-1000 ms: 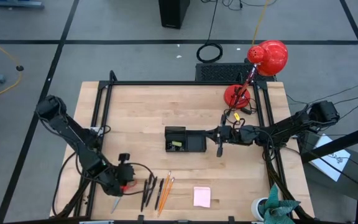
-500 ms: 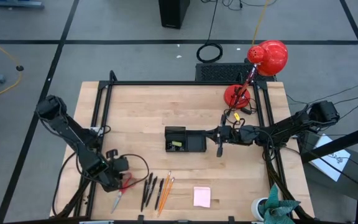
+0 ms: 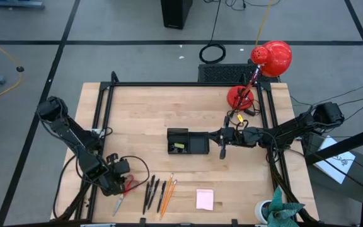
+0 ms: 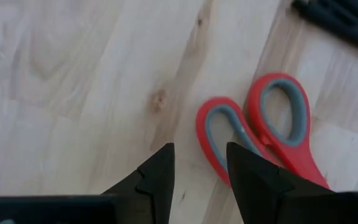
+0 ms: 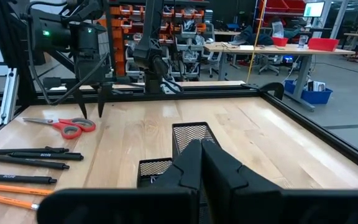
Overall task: Pick and place office supplies into organizer
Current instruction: Put the red scissors into the black desk organizer
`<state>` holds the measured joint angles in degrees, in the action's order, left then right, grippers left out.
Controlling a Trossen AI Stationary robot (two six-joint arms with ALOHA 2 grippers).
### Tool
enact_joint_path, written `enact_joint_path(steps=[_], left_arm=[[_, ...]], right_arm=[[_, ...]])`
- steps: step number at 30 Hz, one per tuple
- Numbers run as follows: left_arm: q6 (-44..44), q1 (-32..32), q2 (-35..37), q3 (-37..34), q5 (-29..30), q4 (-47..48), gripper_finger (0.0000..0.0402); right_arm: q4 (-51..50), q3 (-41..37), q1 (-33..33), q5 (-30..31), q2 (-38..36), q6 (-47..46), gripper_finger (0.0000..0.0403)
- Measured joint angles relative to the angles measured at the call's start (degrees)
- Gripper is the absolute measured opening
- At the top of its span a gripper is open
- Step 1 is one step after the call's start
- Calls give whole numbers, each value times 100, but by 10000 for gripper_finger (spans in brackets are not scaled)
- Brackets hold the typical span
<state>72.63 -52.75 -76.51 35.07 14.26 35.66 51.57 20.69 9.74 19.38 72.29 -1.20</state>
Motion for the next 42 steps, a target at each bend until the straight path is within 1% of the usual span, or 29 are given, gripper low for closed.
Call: enact_joint_path(steps=[4, 6, 11, 16, 21, 25, 29, 32, 34, 36, 38, 40, 42], left_arm=[[147, 32, -38, 0, 358, -44, 150], [149, 76, -137, -2, 357, -179, 150], [76, 131, -577, 0, 101, -394, 150], [77, 125, -984, 46, 137, -366, 150], [5, 111, -1071, 50, 230, -393, 148], [-35, 114, -1079, 43, 246, -395, 128], [-97, 114, -1082, 21, 369, -408, 86], [-261, 110, -1100, 9, 663, -463, 41], [-328, 44, -1125, -4, 991, -552, 16], [-471, 49, -1151, -24, 1363, -668, 13], [-718, 73, -1174, -36, 1727, -751, 20], [-956, 90, -1166, -47, 1907, -870, 24], [-1228, 149, -1169, -41, 2102, -1052, 19]], right_arm=[[0, 0, 0, 1, 0, -27, 4], [0, 0, 0, 0, 0, -27, 4], [0, 0, 0, 1, 0, -23, 4], [0, 0, 0, 0, 0, -19, 4], [-3, 0, 0, 1, 0, -4, 4], [-2, 0, 0, 2, 0, 20, 4], [-2, 0, 0, 2, 0, -3, 4], [-2, 0, -1, 0, 0, -5, 4], [-2, 0, 0, 0, 0, -5, 4], [-2, 0, -2, 0, 0, -5, 4], [-2, 0, 0, 0, 0, -3, 4], [-1, 0, -1, 1, 0, 23, 4], [1, 0, -2, 2, 0, 30, 4]])
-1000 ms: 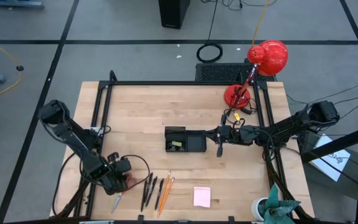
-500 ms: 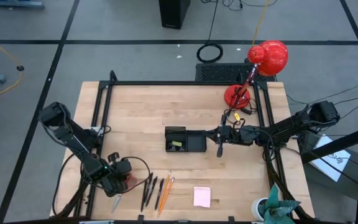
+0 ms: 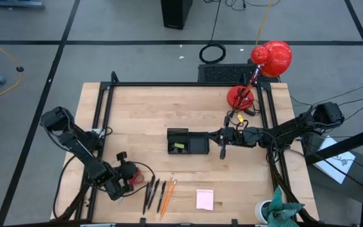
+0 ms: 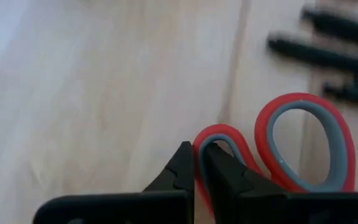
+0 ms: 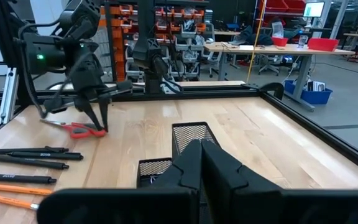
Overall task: Pick and place office supplies into organizer
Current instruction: Put the red scissors into the black desk organizer
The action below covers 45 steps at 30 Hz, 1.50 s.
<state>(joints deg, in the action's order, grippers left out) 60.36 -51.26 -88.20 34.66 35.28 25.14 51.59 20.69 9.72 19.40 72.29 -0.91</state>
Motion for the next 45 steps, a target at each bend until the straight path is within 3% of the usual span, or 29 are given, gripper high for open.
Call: enact_joint_path(steps=[7, 11, 23, 30, 36, 45], left_arm=[[-1209, 351, 26, 18, 854, -554, 15], [-2663, 613, 30, 23, 1294, -1288, 14], [-7460, 2113, 397, 876, 1635, -3299, 12], [-9424, 3171, 395, 1409, 1686, -4265, 14], [-10593, 4014, 395, 1536, 987, -5627, 19], [-10131, 4951, 402, 1696, -254, -5854, 13]], right_arm=[[8, 0, 2, 0, 0, -35, 4], [3, 0, 0, 0, -1, -45, 4], [-1, 0, 0, 0, 0, -37, 4], [-1, 0, 1, 0, 0, 3, 4], [-4, 0, 0, 0, 0, 7, 4], [-8, 0, 0, 0, 0, 52, 4]])
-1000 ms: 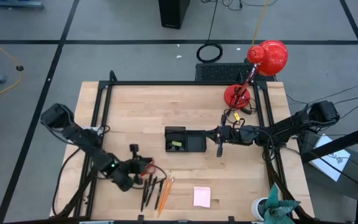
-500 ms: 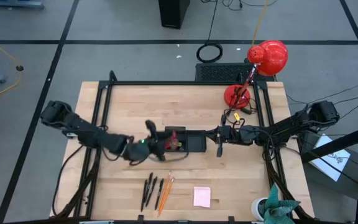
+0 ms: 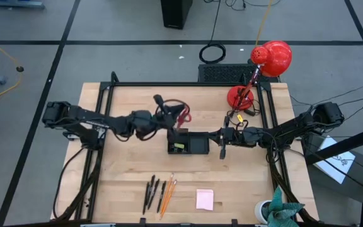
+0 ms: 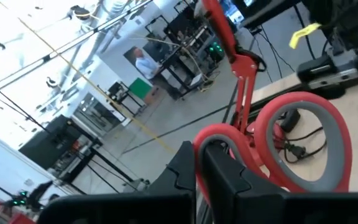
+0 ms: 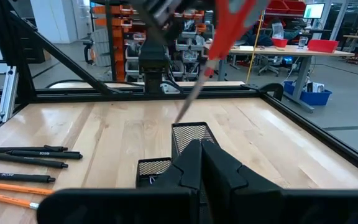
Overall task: Pick and place office supplies into organizer
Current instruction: Put the red scissors into the black desk organizer
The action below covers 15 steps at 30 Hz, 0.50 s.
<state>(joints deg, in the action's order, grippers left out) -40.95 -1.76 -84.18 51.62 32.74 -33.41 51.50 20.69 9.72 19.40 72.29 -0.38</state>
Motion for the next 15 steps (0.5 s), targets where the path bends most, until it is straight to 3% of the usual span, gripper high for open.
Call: enact_joint_path(steps=[10, 15], left_arm=[[-43, 452, -6, -118, -1264, 217, 6], [-512, 402, -229, -151, -1438, 239, 15]], right_arm=[[-113, 0, 0, 0, 0, 133, 4], [-121, 0, 0, 2, -2, 273, 4]])
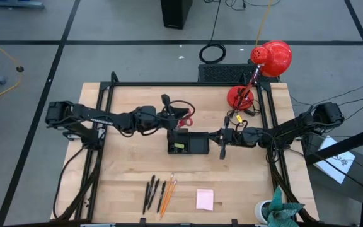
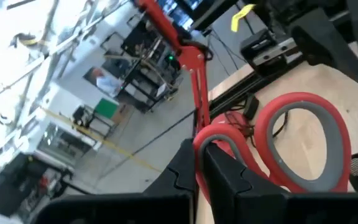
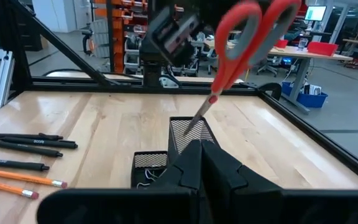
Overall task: Pick and place office supplies into organizer
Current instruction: Put the red scissors into the black desk organizer, then put the black pen into the black desk organizer
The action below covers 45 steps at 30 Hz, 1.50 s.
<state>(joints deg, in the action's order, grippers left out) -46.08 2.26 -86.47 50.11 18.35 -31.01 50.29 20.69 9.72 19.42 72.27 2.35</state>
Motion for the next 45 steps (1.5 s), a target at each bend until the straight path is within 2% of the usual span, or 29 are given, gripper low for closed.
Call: enact_joint_path(steps=[6, 10, 20, 29, 36, 42, 45], left_arm=[[-302, -48, -410, 0, -105, -363, 5], [-367, -77, -747, 2, -97, -562, 16], [-486, -133, -1451, -2, 99, -814, 6], [-339, -231, -1427, -2, 323, -809, 41], [-325, -338, -1423, -2, 597, -759, 84], [-673, -419, -1423, -2, 1176, -768, 122], [-1035, -546, -1423, -2, 1726, -917, 138]], right_arm=[[-55, 0, -76, 11, 2, -6, 4], [-136, 0, -127, 15, 2, -8, 4], [-261, 0, -151, 24, 2, -10, 4], [-259, 0, -151, 24, 2, 5, 4], [-257, 0, -151, 23, 2, -8, 4], [-254, 0, -151, 22, 2, -12, 4], [-254, 0, -151, 22, 2, -13, 4]])
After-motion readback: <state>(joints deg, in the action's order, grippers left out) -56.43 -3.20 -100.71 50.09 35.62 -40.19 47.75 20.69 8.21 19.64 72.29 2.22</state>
